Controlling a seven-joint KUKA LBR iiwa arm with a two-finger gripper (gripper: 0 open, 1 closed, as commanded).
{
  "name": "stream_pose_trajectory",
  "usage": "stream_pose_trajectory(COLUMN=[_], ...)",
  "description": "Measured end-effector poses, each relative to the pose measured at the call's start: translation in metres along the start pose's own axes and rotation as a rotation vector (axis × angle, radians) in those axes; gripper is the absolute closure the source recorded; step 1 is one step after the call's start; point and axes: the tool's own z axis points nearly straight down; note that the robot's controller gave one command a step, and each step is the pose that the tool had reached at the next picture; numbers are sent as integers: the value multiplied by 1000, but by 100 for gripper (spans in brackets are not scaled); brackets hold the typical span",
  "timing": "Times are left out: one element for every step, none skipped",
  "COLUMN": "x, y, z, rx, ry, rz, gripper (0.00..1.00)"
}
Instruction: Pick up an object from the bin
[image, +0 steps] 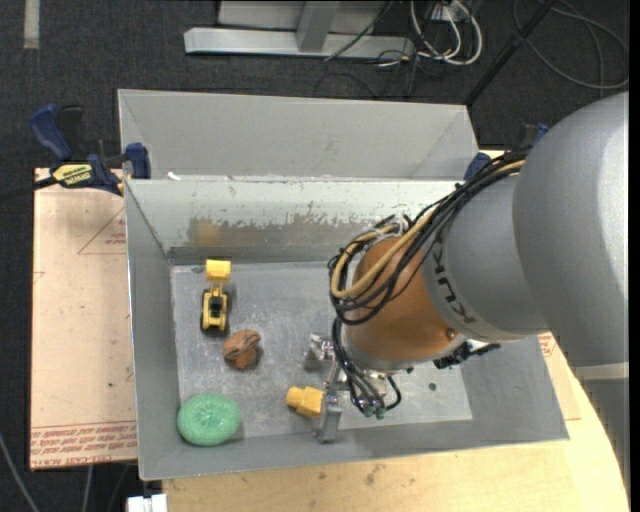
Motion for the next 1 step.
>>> stream_pose_trajectory(x=[0], y=[10], z=[-1], rx=[-4], ry=[-11], rz=[-65], gripper=[100])
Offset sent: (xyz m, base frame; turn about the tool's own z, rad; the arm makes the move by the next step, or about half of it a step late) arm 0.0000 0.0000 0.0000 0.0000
